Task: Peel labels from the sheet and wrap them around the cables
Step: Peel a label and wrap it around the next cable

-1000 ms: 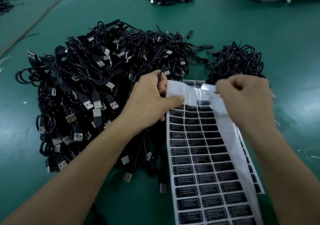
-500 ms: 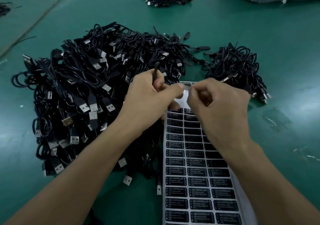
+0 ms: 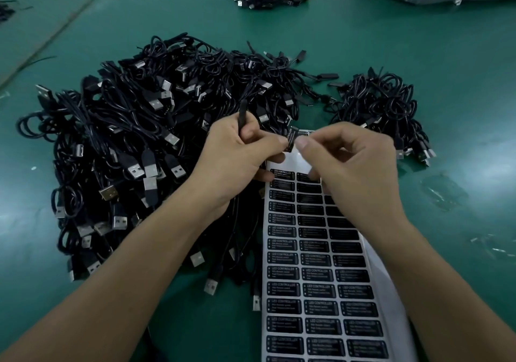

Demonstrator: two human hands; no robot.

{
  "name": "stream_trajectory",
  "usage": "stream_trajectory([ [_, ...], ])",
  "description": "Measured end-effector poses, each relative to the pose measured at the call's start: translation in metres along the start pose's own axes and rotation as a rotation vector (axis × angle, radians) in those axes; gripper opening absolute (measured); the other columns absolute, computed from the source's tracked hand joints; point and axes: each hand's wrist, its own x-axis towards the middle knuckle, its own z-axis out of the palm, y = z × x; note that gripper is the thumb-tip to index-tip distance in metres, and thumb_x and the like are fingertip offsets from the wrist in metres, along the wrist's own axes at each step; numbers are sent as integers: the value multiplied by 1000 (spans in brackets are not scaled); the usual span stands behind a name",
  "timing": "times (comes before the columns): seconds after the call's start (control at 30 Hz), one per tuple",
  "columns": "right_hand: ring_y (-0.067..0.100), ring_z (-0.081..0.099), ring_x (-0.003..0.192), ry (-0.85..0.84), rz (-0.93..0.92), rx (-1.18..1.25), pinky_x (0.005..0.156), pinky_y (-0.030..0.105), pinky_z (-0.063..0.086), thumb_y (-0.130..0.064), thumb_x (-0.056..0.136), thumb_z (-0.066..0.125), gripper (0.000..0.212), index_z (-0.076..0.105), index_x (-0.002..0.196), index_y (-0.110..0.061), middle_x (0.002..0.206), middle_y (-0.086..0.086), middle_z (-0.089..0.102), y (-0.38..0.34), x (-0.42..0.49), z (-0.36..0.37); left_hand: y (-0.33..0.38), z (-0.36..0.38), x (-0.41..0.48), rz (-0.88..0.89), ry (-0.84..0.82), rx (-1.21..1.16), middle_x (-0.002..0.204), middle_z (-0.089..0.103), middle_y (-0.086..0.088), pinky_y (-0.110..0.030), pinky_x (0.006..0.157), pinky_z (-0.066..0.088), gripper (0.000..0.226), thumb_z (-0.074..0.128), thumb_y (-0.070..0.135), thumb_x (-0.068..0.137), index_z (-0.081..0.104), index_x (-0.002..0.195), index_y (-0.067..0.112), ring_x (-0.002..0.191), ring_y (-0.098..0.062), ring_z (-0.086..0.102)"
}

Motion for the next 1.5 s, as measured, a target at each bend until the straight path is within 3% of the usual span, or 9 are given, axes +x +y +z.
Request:
stream_trajectory([
  [0.13, 9, 59, 51, -69, 249, 218, 43, 20, 41, -19, 87, 77, 4, 77, 83, -18, 61, -4, 64, -2, 4, -5, -1, -2, 1, 28, -58, -13, 74, 70, 0, -19, 50, 49, 50, 72, 4, 88, 31, 67, 23, 68, -7, 69],
  [0.37, 5, 50, 48, -81, 273, 281, 40, 16, 34, -11, 85, 76, 6, 74, 80, -14, 55, -8, 58, -4, 4, -6, -2, -2, -1, 46, -135, 24, 81, 75, -1, -22, 45, 48, 48, 72, 10, 90, 32, 68, 23, 72, -12, 71],
  [0.47, 3, 46, 48, -39, 253, 235, 44, 12, 35, -9, 86, 75, 12, 74, 76, -14, 52, -11, 57, -5, 5, -3, 0, 0, -1, -8, -157, 41, 86, 76, -2, -20, 37, 41, 39, 58, 35, 100, 31, 76, 22, 63, -13, 70],
  [0.5, 2, 45, 48, -22, 257, 232, 44, 11, 35, -10, 86, 74, 14, 74, 74, -15, 51, -12, 56, -5, 5, -2, 0, 1, -1, -31, -155, 47, 86, 76, -5, -20, 35, 38, 33, 47, 47, 102, 55, 86, 19, 52, -13, 63],
  [0.53, 3, 45, 48, -1, 266, 239, 44, 12, 35, -10, 87, 74, 16, 73, 72, -17, 52, -12, 56, -5, 5, -2, 0, 2, 1, -54, -154, 40, 82, 75, -8, -19, 34, 35, 37, 36, 56, 100, 14, 106, 27, 42, -13, 54],
  [0.57, 4, 45, 49, 23, 279, 255, 44, 14, 35, -11, 87, 74, 19, 73, 70, -19, 52, -11, 56, -5, 6, -2, 0, 2, 1, -83, -149, 15, 74, 73, -10, -18, 34, 32, 40, 30, 60, 95, 25, 76, 26, 37, -12, 44],
  [0.8, 8, 48, 50, 73, 365, 319, 42, 18, 36, -13, 87, 74, 22, 75, 67, -22, 55, -5, 56, 4, 9, -3, 1, -2, 3, -104, -136, 40, 56, 50, 4, -19, 38, 32, 32, 35, 17, 105, 55, 80, 14, 43, -7, 34],
  [1.07, 8, 47, 52, 106, 250, 212, 52, 21, 42, -13, 89, 73, 14, 72, 76, -19, 55, -9, 56, 8, 12, -2, 4, 0, -2, 120, -154, 231, 57, 56, 6, -23, 47, 49, 20, 51, 22, 105, 68, 94, 20, 50, -10, 58],
  [1.5, 12, 64, 73, -119, 396, 601, 64, 25, 52, -26, 67, 76, 11, 76, 76, -19, 77, 3, 69, -3, 7, 3, 2, 3, -1, -20, -199, 131, 73, 74, -1, -22, 62, 59, 22, 50, 6, 103, 68, 101, 19, 67, -15, 72],
])
